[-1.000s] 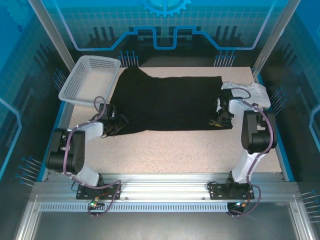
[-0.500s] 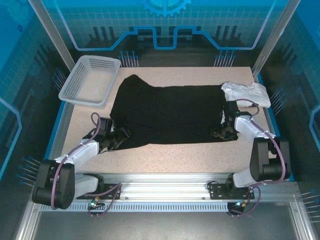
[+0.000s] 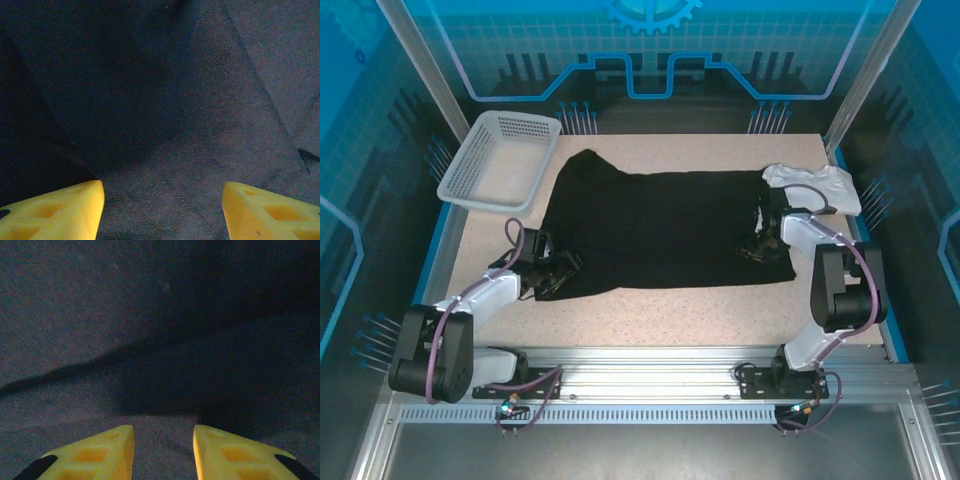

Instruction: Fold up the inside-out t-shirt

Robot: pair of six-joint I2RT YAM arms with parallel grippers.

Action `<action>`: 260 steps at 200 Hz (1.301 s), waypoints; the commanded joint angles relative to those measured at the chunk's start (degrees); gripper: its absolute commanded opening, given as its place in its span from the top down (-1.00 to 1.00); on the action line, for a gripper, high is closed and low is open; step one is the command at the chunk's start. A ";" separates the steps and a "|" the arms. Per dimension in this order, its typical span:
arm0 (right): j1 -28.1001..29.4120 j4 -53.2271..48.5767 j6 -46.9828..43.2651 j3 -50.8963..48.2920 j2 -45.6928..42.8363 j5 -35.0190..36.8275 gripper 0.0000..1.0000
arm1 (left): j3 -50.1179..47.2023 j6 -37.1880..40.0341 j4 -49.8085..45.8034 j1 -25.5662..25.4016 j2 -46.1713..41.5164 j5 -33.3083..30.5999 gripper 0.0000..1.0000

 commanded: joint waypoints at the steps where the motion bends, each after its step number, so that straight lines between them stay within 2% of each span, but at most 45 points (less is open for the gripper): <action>1: 1.10 0.08 -0.69 2.97 2.68 0.76 0.28 | 0.52 1.31 0.47 -0.29 0.86 0.45 -0.30; 79: 1.52 2.70 -0.06 12.62 9.50 1.29 0.30 | 0.08 2.19 0.96 -0.31 1.76 0.21 -0.30; 108: 0.20 4.46 0.96 15.87 11.99 -1.56 0.31 | 0.13 2.46 0.66 -0.32 1.18 -0.18 -0.31; 131: -1.01 4.37 0.82 16.26 10.85 -3.14 0.31 | 0.90 2.77 -0.32 -0.33 0.19 -0.32 -0.32; 155: -0.10 3.03 -0.76 11.90 4.57 -3.87 0.29 | 1.73 3.51 -2.14 -0.33 -2.08 -0.58 -0.35; 175: 3.69 3.78 -2.13 6.25 -2.46 -5.76 0.25 | 2.16 4.21 -3.99 -0.49 -4.32 -0.32 -0.39; 198: 11.92 4.77 -3.82 2.88 -6.97 -8.77 0.18 | 2.20 4.85 -6.19 -1.99 -6.68 -0.98 -0.42; 228: 22.91 5.92 -4.67 3.93 -5.85 -8.74 0.11 | 3.16 5.63 -6.83 -4.48 -5.39 0.40 -0.42; 260: 27.05 7.35 -5.39 5.91 -3.56 -8.29 0.13 | 4.73 7.47 -6.49 -10.16 -4.22 0.14 -0.37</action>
